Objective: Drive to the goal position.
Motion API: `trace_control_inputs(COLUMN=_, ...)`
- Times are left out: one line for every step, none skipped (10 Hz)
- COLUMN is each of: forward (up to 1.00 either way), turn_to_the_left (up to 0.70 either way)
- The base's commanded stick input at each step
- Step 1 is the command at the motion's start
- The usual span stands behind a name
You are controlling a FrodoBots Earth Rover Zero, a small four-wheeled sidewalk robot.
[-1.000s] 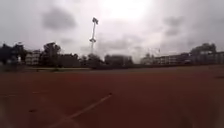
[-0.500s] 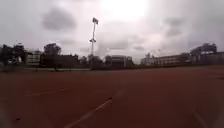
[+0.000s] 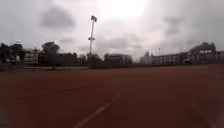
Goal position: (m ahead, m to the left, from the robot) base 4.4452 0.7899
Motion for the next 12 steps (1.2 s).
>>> trace_control_inputs(forward=0.5, turn_to_the_left=0.0)
trace_control_inputs(forward=0.5, turn_to_the_left=0.0)
trace_control_inputs(forward=0.5, turn_to_the_left=0.0)
trace_control_inputs(forward=0.5, turn_to_the_left=0.0)
trace_control_inputs(forward=0.5, turn_to_the_left=0.0)
trace_control_inputs(forward=0.5, turn_to_the_left=0.0)
trace_control_inputs(forward=0.5, turn_to_the_left=0.0)
trace_control_inputs(forward=0.5, turn_to_the_left=0.0)
trace_control_inputs(forward=0.5, turn_to_the_left=0.0)
trace_control_inputs(forward=0.5, turn_to_the_left=0.0)
trace_control_inputs(forward=0.5, turn_to_the_left=0.0)
trace_control_inputs(forward=0.5, turn_to_the_left=0.0)
